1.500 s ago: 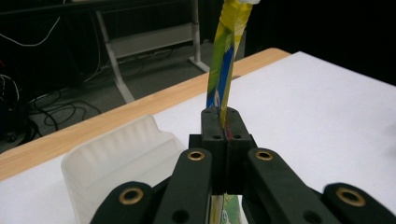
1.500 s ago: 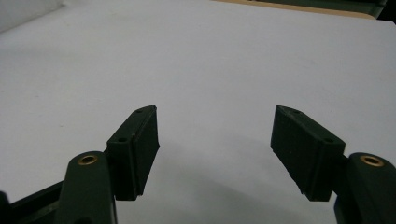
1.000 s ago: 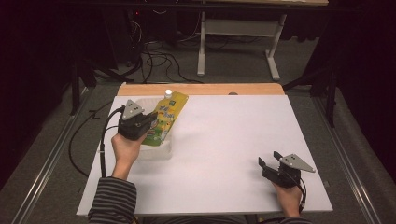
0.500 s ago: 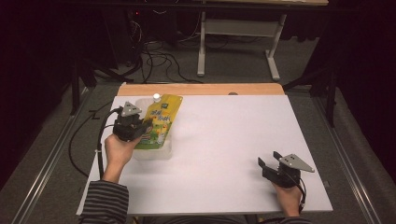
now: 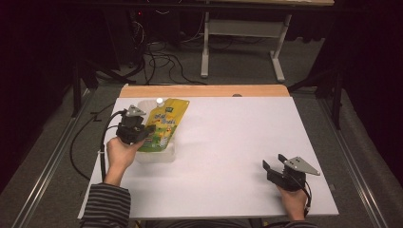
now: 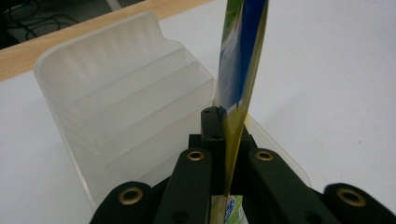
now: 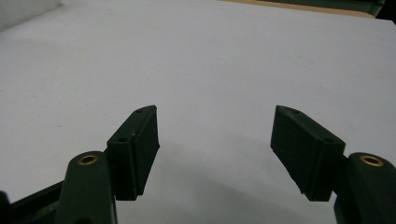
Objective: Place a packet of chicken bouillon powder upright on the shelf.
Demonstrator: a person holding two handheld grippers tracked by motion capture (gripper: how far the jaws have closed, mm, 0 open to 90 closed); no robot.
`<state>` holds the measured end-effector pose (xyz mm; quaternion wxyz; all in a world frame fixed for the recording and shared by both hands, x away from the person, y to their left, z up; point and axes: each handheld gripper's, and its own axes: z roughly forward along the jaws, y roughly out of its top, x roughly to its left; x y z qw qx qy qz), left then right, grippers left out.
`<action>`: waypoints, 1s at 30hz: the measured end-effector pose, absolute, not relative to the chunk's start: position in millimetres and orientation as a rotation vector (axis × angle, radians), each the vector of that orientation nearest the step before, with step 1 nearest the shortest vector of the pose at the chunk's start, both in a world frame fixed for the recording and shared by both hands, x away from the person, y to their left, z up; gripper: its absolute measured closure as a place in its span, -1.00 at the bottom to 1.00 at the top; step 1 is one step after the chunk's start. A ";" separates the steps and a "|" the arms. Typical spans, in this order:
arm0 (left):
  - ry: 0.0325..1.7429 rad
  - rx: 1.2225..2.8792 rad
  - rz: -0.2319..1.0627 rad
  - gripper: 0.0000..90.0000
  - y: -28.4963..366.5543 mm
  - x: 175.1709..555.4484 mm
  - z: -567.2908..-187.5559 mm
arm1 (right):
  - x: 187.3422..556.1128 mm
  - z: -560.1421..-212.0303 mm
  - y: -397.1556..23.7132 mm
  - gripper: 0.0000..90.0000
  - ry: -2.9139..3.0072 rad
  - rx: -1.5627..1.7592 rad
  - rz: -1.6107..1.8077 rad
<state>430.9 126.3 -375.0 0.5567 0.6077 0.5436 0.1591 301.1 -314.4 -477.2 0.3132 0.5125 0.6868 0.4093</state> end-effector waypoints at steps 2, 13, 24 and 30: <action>1.246 1.414 0.400 1.00 124.2 428.8 -377.6 | 301.0 -477.3 -314.5 -0.27 1.810 1.349 1.078; 1.163 1.325 0.419 1.00 131.8 420.8 -392.8 | 300.8 -477.3 -314.6 -0.27 1.810 1.348 1.081; 1.246 1.364 0.402 0.97 142.6 417.2 -393.1 | 300.7 -477.1 -313.8 -0.27 1.812 1.352 1.078; 1.256 1.375 0.398 1.00 143.7 415.9 -393.2 | 300.9 -477.2 -313.9 -0.27 1.813 1.348 1.077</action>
